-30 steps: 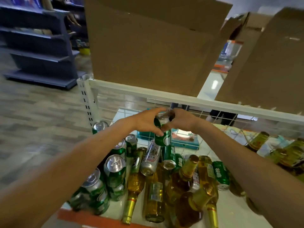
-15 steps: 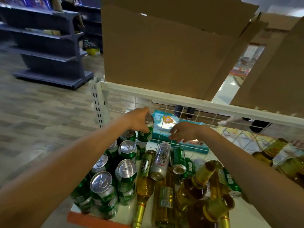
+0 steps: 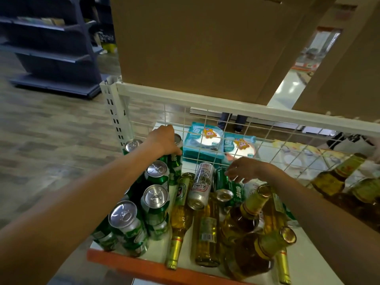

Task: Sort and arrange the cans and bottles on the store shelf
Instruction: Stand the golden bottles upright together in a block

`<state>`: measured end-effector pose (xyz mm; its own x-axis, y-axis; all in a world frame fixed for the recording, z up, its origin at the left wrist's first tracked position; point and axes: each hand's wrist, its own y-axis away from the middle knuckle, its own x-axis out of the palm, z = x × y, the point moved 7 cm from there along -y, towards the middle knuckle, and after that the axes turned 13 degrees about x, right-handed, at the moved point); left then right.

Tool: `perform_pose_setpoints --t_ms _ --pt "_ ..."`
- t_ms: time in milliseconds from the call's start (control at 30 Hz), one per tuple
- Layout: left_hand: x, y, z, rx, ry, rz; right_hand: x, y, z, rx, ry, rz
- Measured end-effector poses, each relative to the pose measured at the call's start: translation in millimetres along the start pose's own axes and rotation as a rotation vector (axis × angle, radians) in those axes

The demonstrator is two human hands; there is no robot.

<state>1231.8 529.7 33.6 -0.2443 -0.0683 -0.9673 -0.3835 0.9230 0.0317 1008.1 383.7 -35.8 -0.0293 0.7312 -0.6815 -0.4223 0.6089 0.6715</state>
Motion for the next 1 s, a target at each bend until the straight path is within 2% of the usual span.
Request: perform_pose_setpoints --t_ms 300,533,767,900,1000 --pt "2.3 -0.7 7.8 -0.093 0.17 0.004 13.7 -19.0 -17.6 -0.02 -0.02 -0.155" --pt "9.4 1.6 5.2 -0.09 0.199 -0.003 16.4 -13.0 -30.7 -0.005 -0.05 -0.106" --pt "0.7 10.6 6.3 -0.094 0.167 -0.018 -5.5 21.2 -54.8 0.011 -0.097 -0.178" --pt "-15.2 22.5 -3.1 -0.081 0.092 -0.105 -11.7 44.2 -70.8 0.039 -0.153 -0.244" --pt "-38.0 47.3 -20.7 -0.071 0.124 -0.292 -13.9 62.1 -82.0 0.011 -0.129 -0.272"
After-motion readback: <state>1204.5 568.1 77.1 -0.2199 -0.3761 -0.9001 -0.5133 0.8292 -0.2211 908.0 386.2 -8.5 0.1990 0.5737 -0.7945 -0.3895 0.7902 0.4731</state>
